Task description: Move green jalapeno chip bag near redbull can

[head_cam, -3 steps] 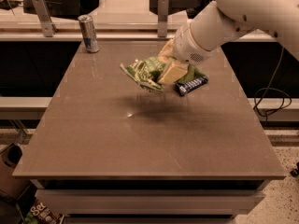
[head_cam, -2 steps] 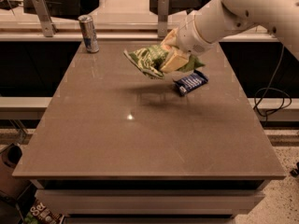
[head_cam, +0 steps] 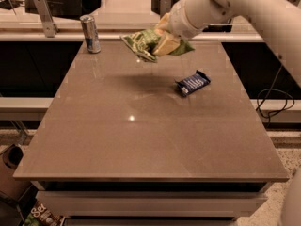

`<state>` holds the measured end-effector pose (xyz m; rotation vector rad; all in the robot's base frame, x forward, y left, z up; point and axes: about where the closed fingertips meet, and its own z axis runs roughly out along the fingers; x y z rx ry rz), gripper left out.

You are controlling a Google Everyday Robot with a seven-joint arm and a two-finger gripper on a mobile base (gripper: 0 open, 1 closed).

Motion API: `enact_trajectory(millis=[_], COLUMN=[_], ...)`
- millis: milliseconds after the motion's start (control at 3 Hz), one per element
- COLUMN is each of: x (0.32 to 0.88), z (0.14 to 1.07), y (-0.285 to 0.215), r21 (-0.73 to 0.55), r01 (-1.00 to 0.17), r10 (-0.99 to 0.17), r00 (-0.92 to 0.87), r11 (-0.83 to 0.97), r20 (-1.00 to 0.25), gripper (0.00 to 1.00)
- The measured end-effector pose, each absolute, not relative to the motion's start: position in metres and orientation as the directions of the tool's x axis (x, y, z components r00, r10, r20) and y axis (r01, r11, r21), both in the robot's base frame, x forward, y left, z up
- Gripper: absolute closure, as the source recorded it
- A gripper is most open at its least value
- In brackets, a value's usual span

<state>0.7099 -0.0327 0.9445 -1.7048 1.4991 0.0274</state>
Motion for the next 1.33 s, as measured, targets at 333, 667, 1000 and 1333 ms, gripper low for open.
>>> enact_trajectory(millis=[333,667,1000,1333], x=[0.739,0.77,0.792,0.802], z=[0.944,0.939,0.936,0.936], y=[0.006,0.039,0.057,0.061], r21=[-0.584,-0.594,-0.609,-0.632], r01=[-0.811,-0.803,-0.792,-0.771], r10=[-0.825,-0.848,-0.862,-0.863], r00=[0.296,0.285,0.276,0.271], r11=[0.049,0.043,0.047,0.07], r20=[-0.481,-0.446,-0.425,-0.426], gripper=[1.0,1.0,1.0,1.0])
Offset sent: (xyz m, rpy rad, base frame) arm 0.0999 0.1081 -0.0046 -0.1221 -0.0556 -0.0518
